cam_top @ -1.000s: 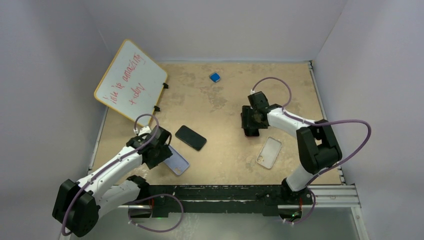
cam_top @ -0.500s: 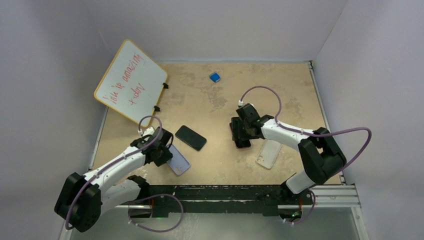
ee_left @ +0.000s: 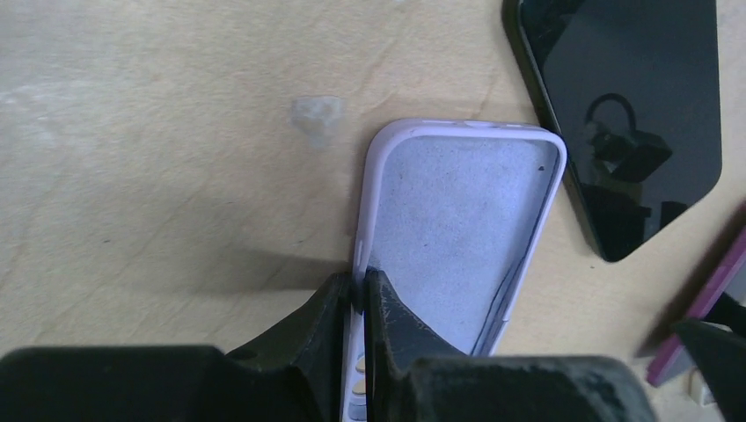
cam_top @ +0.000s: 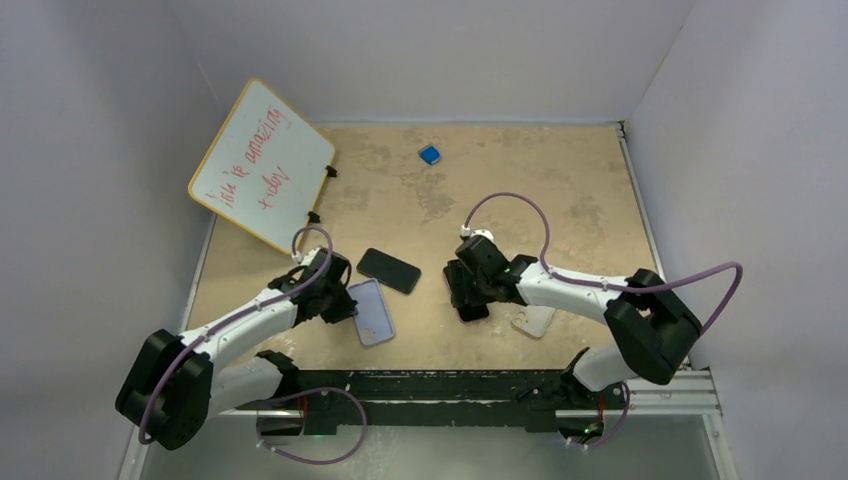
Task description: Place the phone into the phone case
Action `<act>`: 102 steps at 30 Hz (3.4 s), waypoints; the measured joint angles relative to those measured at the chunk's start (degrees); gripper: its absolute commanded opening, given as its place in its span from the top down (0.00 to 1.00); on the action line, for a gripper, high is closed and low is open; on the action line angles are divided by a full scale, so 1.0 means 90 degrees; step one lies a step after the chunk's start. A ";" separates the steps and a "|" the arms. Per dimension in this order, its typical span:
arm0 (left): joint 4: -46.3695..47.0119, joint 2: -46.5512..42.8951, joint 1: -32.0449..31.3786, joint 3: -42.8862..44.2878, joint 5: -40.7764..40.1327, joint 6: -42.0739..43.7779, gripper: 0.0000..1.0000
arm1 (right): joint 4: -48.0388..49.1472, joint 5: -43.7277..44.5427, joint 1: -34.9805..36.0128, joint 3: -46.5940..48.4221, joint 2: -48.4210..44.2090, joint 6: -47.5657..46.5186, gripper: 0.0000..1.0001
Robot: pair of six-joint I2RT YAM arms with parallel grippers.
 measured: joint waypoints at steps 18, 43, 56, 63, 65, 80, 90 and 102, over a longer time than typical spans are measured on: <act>0.0104 -0.0804 -0.0083 0.0019 0.0483 0.0401 0.36 | 0.0481 0.0172 0.1411 -0.0209 -0.0146 0.1207 0.60; -0.1151 -0.1676 -0.0083 0.1508 0.0046 0.2375 0.12 | 0.0794 0.0614 0.2339 0.0721 0.0483 0.1809 0.65; -0.1889 -0.2540 -0.0083 0.2543 -0.0899 0.2506 0.14 | 0.1773 0.0510 0.2909 0.1433 0.1265 0.2404 0.65; -0.2040 -0.3245 -0.0083 0.2620 -0.1404 0.2501 0.15 | 0.1979 0.0573 0.2994 0.1712 0.1843 0.2562 0.66; -0.2096 -0.3208 -0.0083 0.2620 -0.1462 0.2489 0.16 | 0.1994 0.0634 0.2994 0.1719 0.1914 0.2608 0.65; -0.1766 -0.2511 -0.0083 0.1673 -0.0988 0.1955 0.27 | 0.2045 0.1013 0.2994 0.1634 0.2001 0.2892 0.52; -0.1052 -0.2030 -0.0083 0.0695 -0.0272 0.1719 0.39 | 0.2358 0.1008 0.2994 0.1341 0.1945 0.2956 0.27; -0.0342 -0.1503 -0.0083 0.0189 -0.0017 0.1717 0.52 | 0.2409 0.0967 0.3002 0.1061 0.1124 0.2951 0.19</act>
